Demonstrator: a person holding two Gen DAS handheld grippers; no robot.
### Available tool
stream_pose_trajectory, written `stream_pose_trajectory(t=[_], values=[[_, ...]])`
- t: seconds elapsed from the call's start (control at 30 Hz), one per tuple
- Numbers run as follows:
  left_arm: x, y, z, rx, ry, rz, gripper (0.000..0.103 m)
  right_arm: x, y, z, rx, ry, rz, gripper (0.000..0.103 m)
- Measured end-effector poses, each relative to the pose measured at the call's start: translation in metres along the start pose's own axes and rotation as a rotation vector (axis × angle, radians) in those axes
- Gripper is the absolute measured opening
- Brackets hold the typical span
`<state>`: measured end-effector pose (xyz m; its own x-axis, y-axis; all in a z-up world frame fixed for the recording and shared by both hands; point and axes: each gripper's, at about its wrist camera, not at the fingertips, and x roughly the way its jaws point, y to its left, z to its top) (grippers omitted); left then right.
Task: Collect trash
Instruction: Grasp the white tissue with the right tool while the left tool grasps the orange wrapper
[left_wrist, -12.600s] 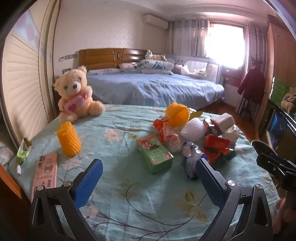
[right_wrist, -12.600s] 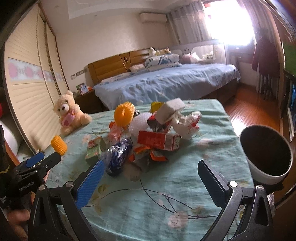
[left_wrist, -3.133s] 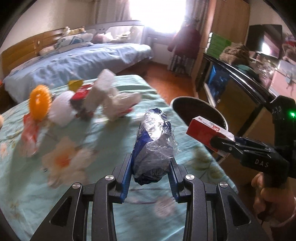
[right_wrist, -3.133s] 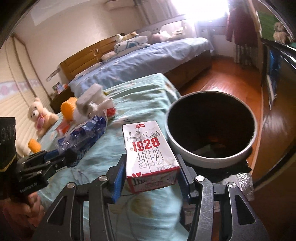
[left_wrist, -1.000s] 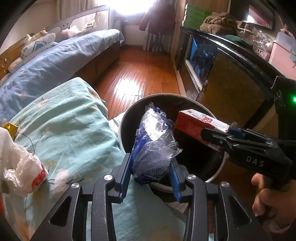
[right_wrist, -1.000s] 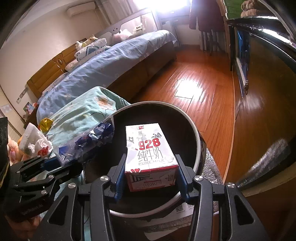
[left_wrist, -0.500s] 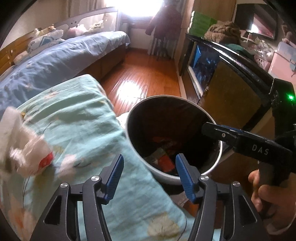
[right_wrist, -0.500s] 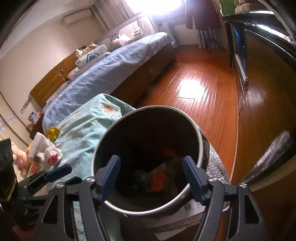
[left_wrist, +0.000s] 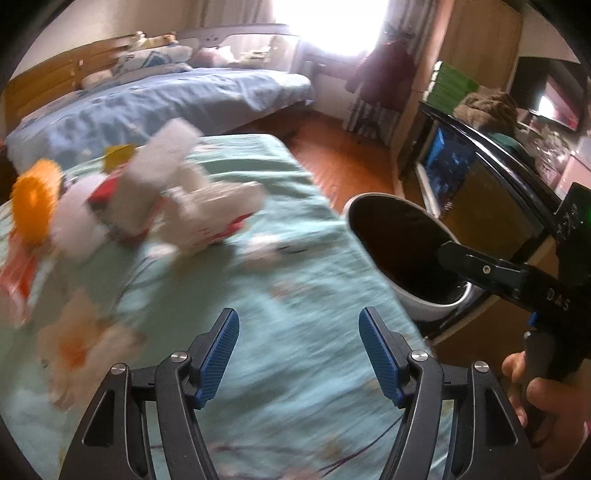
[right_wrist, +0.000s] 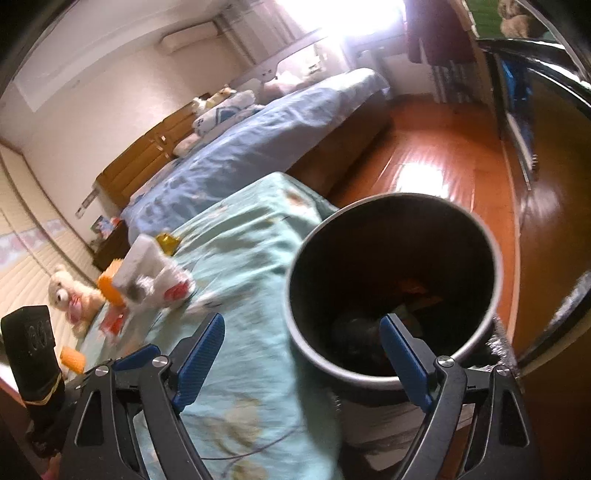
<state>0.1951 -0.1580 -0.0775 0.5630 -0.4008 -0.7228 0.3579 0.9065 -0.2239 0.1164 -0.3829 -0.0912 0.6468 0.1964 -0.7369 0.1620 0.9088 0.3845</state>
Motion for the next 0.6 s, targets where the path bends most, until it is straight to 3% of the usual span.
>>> stream_pose_trajectory(t=[0.6], values=[[-0.051,0.087,-0.028,-0.158,-0.033,0.125,0.067,0.053,0.083,-0.022,-0.089,0.108,0.129,0.087]])
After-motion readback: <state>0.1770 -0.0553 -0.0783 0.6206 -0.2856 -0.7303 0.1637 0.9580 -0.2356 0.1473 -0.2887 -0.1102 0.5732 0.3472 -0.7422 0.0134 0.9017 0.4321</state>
